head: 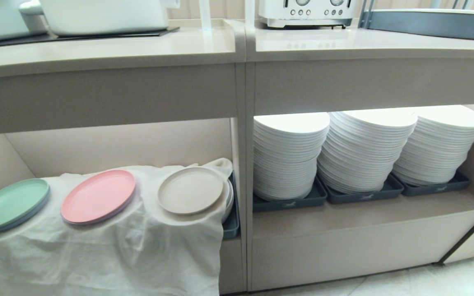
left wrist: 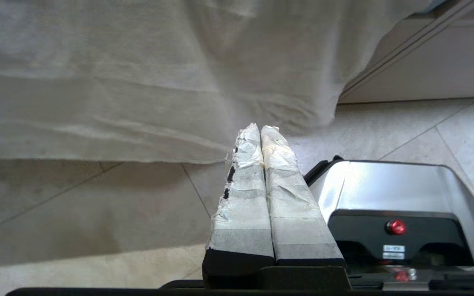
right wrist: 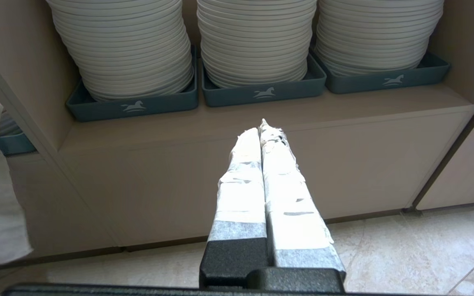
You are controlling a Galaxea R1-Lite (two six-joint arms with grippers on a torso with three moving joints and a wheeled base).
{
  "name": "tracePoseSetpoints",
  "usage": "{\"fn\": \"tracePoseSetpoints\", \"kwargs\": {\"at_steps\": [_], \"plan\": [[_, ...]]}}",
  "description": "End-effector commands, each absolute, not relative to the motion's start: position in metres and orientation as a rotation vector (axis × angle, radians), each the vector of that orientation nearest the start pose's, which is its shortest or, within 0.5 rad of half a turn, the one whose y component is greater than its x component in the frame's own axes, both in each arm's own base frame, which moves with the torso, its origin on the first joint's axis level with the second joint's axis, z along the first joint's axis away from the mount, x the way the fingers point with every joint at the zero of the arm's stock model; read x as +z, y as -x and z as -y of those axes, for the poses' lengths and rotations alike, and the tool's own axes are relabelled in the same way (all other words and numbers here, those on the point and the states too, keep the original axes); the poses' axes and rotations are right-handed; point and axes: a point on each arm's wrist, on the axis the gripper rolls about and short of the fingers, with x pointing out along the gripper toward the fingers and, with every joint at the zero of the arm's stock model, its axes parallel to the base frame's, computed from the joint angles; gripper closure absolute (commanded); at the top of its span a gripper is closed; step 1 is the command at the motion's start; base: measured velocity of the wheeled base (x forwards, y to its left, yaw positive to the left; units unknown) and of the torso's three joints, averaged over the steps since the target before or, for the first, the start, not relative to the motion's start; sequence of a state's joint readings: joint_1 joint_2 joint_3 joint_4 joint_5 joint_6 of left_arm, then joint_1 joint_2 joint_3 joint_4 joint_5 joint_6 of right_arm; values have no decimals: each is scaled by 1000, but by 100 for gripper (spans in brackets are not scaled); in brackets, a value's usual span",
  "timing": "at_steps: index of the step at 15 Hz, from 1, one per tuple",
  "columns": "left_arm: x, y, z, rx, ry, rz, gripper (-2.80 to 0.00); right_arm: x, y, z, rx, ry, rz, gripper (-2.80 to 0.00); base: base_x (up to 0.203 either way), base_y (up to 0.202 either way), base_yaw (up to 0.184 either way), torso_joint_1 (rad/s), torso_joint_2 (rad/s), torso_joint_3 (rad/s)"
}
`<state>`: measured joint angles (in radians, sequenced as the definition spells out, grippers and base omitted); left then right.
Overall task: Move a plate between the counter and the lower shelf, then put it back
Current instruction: Pick up the plate in the cupboard
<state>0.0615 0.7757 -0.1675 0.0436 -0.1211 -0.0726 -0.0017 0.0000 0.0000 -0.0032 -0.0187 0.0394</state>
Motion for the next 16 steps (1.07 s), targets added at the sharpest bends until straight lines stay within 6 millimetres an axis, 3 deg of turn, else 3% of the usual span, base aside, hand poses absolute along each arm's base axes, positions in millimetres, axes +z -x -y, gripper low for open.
{"fn": "tracePoseSetpoints", "kwargs": {"at_steps": [1,9,16], "plan": [[107,-44,0,-40,113,-603,0,76,23,0,-20,-40,3,0,0,0,0,0,0,0],[92,-23,1,-64,11,-523,0,76,23,0,-20,-40,4,0,0,0,0,0,0,0],[90,7,3,-90,-18,-218,0,76,23,0,-21,-40,4,0,0,0,0,0,0,0]]}}
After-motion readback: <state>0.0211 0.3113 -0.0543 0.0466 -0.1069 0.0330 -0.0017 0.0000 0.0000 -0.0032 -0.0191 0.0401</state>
